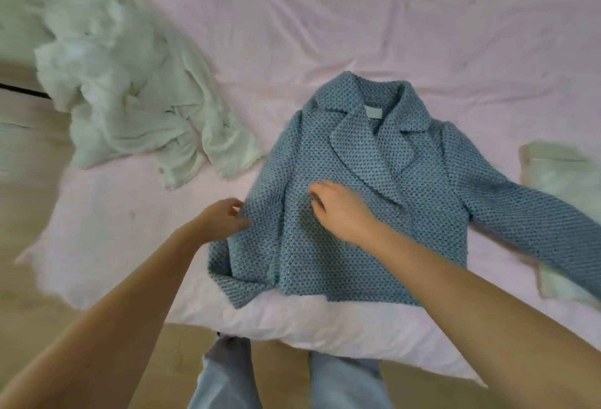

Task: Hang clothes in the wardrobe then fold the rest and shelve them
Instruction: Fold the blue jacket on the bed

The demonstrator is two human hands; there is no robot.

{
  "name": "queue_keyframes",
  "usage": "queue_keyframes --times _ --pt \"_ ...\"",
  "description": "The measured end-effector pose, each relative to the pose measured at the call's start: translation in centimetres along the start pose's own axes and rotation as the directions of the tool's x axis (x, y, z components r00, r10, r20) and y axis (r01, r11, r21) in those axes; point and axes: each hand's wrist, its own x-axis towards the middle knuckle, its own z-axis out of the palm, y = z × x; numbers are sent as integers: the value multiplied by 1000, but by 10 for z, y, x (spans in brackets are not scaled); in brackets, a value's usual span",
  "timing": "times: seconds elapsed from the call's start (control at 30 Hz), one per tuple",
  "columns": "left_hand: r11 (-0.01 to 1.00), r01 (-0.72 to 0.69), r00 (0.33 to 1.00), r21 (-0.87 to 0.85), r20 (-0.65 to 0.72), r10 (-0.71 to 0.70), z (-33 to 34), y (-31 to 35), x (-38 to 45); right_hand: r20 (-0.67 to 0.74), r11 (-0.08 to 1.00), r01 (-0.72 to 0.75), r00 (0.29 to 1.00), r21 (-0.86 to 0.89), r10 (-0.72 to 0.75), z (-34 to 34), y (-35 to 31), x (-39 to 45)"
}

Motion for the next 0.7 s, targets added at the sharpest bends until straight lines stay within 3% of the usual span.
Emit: queue_keyframes --times 0.1,0.17,0.27,0.33,0.4,0.47,0.53,0.6,0.7 --pt "999 -46 994 20 97 44 12 -29 -8 27 967 209 978 -146 -207 12 -37 34" --pt "999 -21 989 41 150 15 15 -47 -12 158 893 345 937 -288 -311 20 -61 49" --pt "983 -71 963 169 267 24 8 -72 -15 369 751 476 870 -457 -327 31 -83 68" --pt "986 -95 950 134 308 49 -2 -82 -20 386 722 475 871 -504 -304 34 -88 76" --pt "993 -55 968 -106 239 79 -18 -97 -31 297 783 377 920 -495 -255 35 -96 80" --pt "840 -23 996 -543 58 65 -31 -106 -44 94 884 182 983 -431 -157 34 -93 74" --pt "548 -184 974 -816 -227 -10 -54 -121 -60 -108 954 -3 994 -301 -31 31 -94 66" --pt "320 -361 903 -876 -414 -115 -80 -138 -69 -130 976 -78 990 -201 52 25 -100 62" --pt "238 -459 863 -856 -493 -108 -112 -153 -75 35 995 -93 995 -46 94 11 -127 76"
